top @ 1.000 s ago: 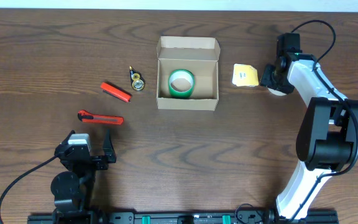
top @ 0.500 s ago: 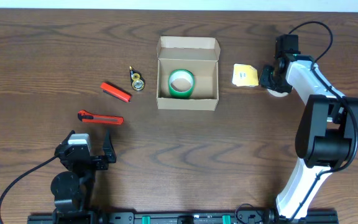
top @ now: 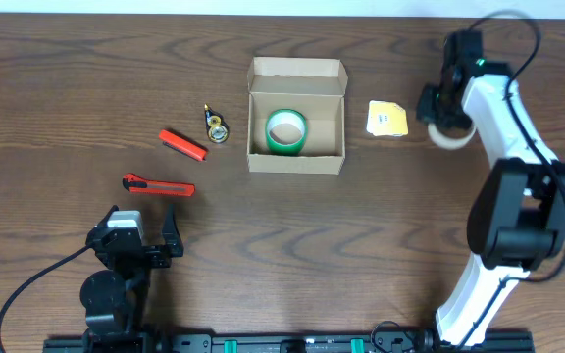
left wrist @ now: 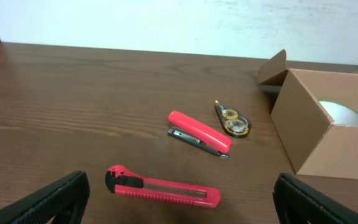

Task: Pack container
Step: 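Grasp the white tape roll with the right gripper, then carry the white tape roll into the box beside the green roll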

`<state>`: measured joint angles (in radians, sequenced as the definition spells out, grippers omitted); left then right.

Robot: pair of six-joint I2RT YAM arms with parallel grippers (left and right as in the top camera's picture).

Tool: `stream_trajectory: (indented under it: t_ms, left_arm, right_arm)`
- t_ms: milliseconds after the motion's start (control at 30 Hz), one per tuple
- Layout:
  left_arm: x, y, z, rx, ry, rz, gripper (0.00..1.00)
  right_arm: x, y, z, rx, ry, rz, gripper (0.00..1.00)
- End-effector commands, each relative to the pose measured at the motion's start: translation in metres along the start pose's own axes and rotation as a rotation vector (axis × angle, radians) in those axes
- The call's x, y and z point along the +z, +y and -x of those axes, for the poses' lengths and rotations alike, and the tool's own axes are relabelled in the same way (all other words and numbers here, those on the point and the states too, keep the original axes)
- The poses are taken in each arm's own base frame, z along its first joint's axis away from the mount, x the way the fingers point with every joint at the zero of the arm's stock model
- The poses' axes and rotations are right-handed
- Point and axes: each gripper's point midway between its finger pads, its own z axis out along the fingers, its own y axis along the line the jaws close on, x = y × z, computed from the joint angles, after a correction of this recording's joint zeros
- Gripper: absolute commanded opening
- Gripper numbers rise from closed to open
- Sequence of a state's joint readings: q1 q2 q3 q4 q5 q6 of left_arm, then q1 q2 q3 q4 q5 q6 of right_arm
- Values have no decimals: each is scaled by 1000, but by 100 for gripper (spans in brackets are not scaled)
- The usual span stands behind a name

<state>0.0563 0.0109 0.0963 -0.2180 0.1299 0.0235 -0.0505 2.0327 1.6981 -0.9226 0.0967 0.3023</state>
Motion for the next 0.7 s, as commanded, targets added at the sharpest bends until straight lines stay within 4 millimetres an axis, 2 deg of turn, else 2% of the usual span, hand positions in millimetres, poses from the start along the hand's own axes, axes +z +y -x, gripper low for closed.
stream_trajectory:
  t_ms: [0, 67, 167, 267, 333, 433, 500, 667]
  left_arm:
    - [3, 3, -13, 4, 26, 12, 95]
    - [3, 3, -13, 4, 26, 12, 95]
    - [3, 3, -13, 4, 26, 12, 95]
    - [3, 3, -13, 4, 26, 12, 95]
    - [3, 3, -13, 4, 26, 12, 95]
    - [3, 3, -13, 4, 26, 12, 95]
    - [3, 3, -13, 4, 26, 12, 95]
    - [3, 3, -13, 4, 26, 12, 95]
  right_arm:
    - [-98, 35, 36, -54, -215, 112, 1]
    - [-131, 60, 35, -111, -270, 187, 1]
    - [-172, 103, 21, -192, -338, 280, 1]
    - [-192, 155, -10, -307, -348, 356, 1]
    - [-195, 191, -35, -372, -334, 394, 1]
    - [-189, 234, -67, -446, -324, 397, 1]
    - [-178, 256, -85, -479, -331, 356, 1]
    - [-154, 293, -121, -536, -316, 325, 1]
